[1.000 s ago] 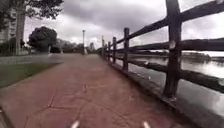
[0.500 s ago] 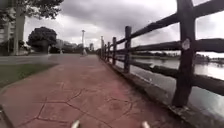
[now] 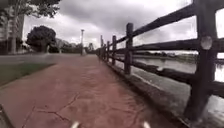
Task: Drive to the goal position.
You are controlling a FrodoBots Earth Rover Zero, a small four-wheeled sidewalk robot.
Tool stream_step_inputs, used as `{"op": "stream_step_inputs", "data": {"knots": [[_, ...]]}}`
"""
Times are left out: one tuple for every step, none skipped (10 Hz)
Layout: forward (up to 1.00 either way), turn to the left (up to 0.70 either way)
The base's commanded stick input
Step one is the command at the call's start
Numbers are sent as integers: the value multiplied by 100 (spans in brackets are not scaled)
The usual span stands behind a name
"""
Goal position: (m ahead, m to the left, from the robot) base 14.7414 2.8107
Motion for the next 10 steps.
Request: {"op": "stream_step_inputs", "data": {"knots": [[50, 50], [50, 50], [50, 50], [50, 50], [50, 50], [50, 18], [50, 0], [50, 0], [50, 0], [50, 0]]}}
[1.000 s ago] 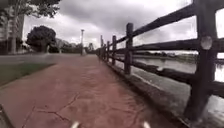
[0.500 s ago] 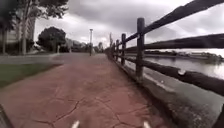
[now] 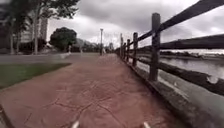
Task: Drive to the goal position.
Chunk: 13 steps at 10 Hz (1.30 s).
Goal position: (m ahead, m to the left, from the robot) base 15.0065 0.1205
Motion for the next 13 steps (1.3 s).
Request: {"op": "stream_step_inputs", "data": {"knots": [[50, 2], [50, 3], [50, 4], [50, 10], [50, 10], [50, 1], [50, 0], [50, 21], [50, 50], [50, 50], [50, 50], [50, 50], [50, 50]]}}
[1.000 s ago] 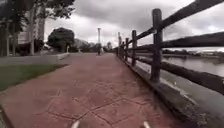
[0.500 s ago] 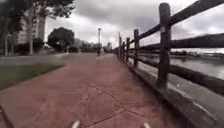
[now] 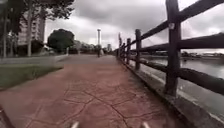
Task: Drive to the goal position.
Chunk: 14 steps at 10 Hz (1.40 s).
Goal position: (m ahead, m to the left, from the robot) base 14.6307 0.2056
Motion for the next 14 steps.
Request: {"op": "stream_step_inputs", "data": {"knots": [[50, 50], [50, 50], [50, 50], [50, 0], [50, 0], [50, 0], [50, 1], [50, 5], [50, 0], [50, 0], [50, 6], [50, 7], [50, 8], [50, 4]]}}
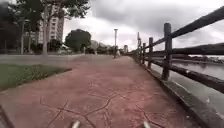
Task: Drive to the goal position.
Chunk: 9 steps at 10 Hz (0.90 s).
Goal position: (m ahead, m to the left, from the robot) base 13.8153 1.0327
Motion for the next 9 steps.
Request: {"op": "stream_step_inputs", "data": {"knots": [[50, 0], [50, 0], [50, 0], [50, 0], [50, 0], [50, 0], [50, 0], [50, 0], [50, 0]]}}
